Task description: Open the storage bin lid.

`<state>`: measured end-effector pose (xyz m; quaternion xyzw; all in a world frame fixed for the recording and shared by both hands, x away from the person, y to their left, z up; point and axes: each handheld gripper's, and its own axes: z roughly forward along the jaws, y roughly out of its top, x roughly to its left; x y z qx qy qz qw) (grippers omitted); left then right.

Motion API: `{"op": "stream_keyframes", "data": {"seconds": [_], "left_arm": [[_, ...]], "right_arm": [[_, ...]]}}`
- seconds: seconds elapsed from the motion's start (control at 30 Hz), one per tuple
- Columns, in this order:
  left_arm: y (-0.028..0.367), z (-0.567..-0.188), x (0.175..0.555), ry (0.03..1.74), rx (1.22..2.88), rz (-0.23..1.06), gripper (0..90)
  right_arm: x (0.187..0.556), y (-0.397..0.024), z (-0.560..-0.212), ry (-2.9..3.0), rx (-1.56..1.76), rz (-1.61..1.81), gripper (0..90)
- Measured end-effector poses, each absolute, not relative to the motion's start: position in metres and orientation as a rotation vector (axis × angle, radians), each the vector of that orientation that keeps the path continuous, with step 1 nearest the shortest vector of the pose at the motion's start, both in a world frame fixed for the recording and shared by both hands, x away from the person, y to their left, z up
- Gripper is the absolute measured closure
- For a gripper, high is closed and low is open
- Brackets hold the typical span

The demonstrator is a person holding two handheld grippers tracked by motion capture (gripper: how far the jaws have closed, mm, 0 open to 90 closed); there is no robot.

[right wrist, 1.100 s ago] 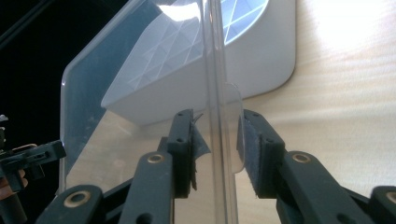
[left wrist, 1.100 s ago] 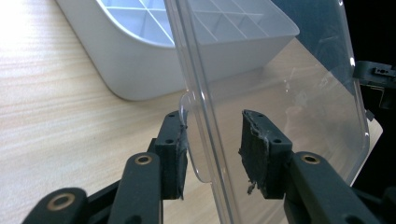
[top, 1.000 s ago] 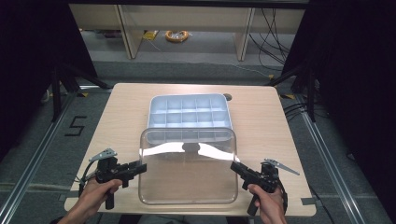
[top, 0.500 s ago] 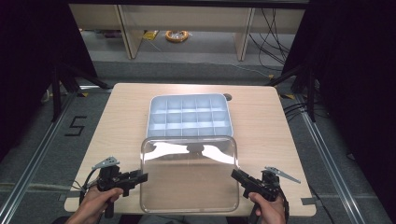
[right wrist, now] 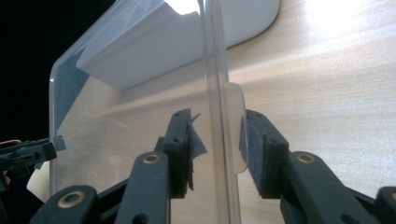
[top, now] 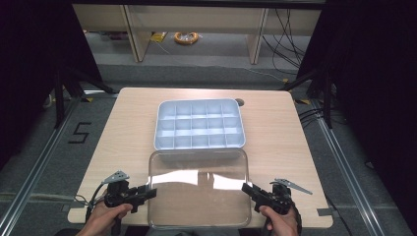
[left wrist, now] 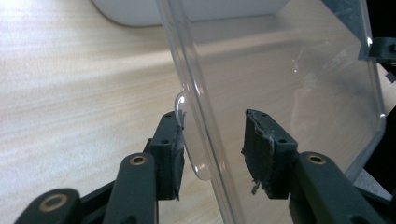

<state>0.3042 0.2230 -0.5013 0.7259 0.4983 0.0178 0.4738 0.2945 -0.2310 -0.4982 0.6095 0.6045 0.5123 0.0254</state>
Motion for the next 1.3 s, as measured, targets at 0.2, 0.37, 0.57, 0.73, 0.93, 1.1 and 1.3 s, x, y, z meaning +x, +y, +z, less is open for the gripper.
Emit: {"op": "stream_keyframes", "data": {"seconds": [0.2, 0.37, 0.57, 0.73, 0.93, 1.1, 1.3], "left_arm": [[0.222, -0.504, 0.303, 1.221, 1.791, 0.041, 56.2], [0.223, -0.507, 0.305, 1.228, 1.804, 0.034, 55.7], [0.223, -0.509, 0.307, 1.242, 1.816, 0.026, 55.4], [0.223, -0.511, 0.307, 1.244, 1.836, 0.007, 54.9], [0.222, -0.512, 0.309, 1.249, 1.853, 0.023, 54.6], [0.221, -0.513, 0.310, 1.255, 1.866, 0.033, 54.0], [0.220, -0.513, 0.309, 1.254, 1.878, 0.055, 52.3]], "right_arm": [[0.293, -0.229, -0.501, 1.889, 1.935, 1.533, 64.6], [0.294, -0.229, -0.502, 1.915, 1.941, 1.516, 64.7], [0.299, -0.230, -0.510, 1.952, 1.886, 1.467, 64.3], [0.301, -0.229, -0.510, 1.957, 1.917, 1.439, 63.1], [0.303, -0.226, -0.512, 1.967, 1.900, 1.394, 61.0], [0.303, -0.222, -0.512, 1.980, 1.883, 1.356, 58.4], [0.303, -0.218, -0.511, 2.003, 1.861, 1.305, 55.9]]}}
